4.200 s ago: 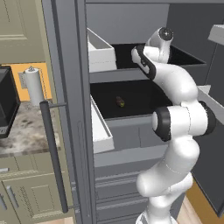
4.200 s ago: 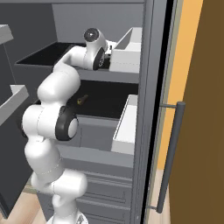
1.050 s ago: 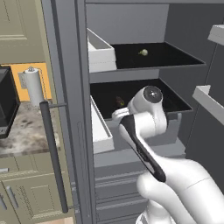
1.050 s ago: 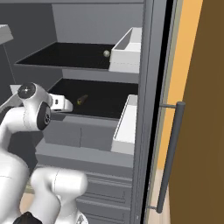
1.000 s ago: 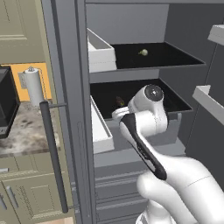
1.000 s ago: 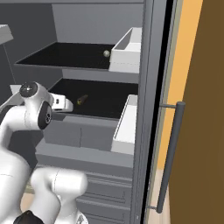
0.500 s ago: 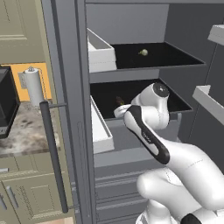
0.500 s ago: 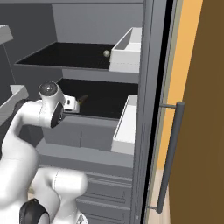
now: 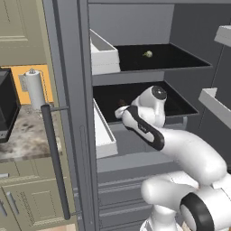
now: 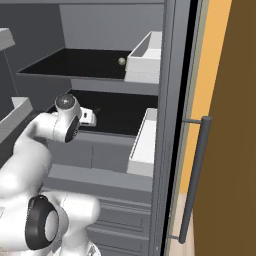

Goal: Move the radish and eggplant from the second highest shelf to the top shelf to make space. Then, place the pitcher from the counter on the cleared second highest shelf.

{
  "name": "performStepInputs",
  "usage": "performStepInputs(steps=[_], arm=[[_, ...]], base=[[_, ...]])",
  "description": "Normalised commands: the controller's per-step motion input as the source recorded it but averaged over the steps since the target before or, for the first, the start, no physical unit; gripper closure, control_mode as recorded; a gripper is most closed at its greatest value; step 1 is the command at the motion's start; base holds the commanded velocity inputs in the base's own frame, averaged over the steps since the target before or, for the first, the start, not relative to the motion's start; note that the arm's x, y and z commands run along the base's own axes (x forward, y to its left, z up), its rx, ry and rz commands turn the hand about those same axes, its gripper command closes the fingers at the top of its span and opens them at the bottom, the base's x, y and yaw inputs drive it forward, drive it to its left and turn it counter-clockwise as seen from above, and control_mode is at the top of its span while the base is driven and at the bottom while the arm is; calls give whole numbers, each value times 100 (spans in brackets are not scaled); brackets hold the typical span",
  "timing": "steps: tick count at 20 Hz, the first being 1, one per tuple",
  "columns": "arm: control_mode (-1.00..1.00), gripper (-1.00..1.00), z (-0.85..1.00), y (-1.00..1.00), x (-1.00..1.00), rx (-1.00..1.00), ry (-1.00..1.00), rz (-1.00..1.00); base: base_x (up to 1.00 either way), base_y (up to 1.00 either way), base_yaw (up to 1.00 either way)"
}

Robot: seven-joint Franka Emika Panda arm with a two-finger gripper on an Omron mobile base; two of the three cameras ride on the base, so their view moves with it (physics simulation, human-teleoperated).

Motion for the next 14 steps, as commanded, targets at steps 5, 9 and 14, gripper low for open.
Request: performStepInputs(steps=[5,9,14], arm=[[-100,-100,-21,-1,51,0,0,0],[-100,-100,-31,0,53,0,0,0],[-100,-100,-34,0,54,0,0,0]], base=[[0,0,0],[0,0,0],[0,0,0]])
